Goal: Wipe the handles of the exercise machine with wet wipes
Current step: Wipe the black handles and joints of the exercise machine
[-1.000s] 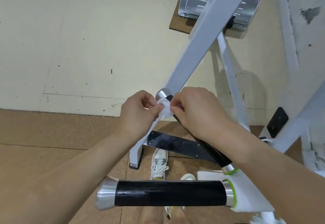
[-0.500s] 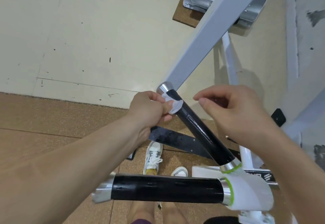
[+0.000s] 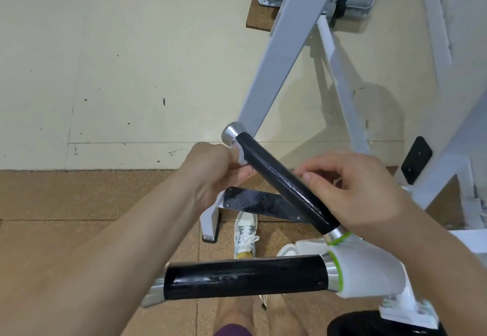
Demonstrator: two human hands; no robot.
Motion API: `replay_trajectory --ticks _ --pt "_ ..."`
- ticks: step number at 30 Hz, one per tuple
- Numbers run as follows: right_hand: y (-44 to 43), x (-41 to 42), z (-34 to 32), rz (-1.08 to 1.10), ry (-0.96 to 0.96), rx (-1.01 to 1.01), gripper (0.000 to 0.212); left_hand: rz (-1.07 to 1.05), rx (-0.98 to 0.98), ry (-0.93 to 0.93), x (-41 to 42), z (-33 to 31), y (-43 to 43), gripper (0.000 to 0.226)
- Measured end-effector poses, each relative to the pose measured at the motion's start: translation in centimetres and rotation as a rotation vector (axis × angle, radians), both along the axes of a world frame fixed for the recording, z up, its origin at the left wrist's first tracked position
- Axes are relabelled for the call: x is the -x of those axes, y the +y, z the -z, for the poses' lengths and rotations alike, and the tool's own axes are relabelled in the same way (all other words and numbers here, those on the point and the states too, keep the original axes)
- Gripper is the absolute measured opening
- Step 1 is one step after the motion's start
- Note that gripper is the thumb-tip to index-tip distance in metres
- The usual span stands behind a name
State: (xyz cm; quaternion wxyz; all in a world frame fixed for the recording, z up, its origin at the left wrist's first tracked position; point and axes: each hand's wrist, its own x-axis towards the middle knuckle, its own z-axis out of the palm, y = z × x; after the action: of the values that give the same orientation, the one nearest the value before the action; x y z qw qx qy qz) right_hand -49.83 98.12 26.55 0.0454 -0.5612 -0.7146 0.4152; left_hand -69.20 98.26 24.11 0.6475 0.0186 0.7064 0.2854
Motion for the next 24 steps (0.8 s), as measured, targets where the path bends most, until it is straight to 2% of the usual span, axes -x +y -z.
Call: replay_trajectory --ticks 3,8,14,19,24 --pt "-0.4 -0.8 0.0 0.049 0.045 0.010 0.022 0.221 -0.013 0.120 -0.9 0.1 -0.5 0.016" --pt "-0.6 -1.1 -0.1 0.006 -0.024 0.010 0.021 0.462 -0.044 0.154 -0.8 0.0 -1.1 0.014" --pt "-0.8 -0.7 -0.1 -0.078 -0.120 -0.014 0.021 0.461 -0.084 0.207 -1.6 -0.2 -1.1 0.018" --pt "-1.0 -0.6 -0.1 -0.090 -0.149 -0.030 0.020 0.672 -0.114 0.168 -2.5 -0.6 -3.0 0.019" --pt "-1.8 -1.1 -1.0 -0.048 -0.078 0.001 0.020 0.475 -0.087 0.125 -1.8 -0.7 -2.2 0.019"
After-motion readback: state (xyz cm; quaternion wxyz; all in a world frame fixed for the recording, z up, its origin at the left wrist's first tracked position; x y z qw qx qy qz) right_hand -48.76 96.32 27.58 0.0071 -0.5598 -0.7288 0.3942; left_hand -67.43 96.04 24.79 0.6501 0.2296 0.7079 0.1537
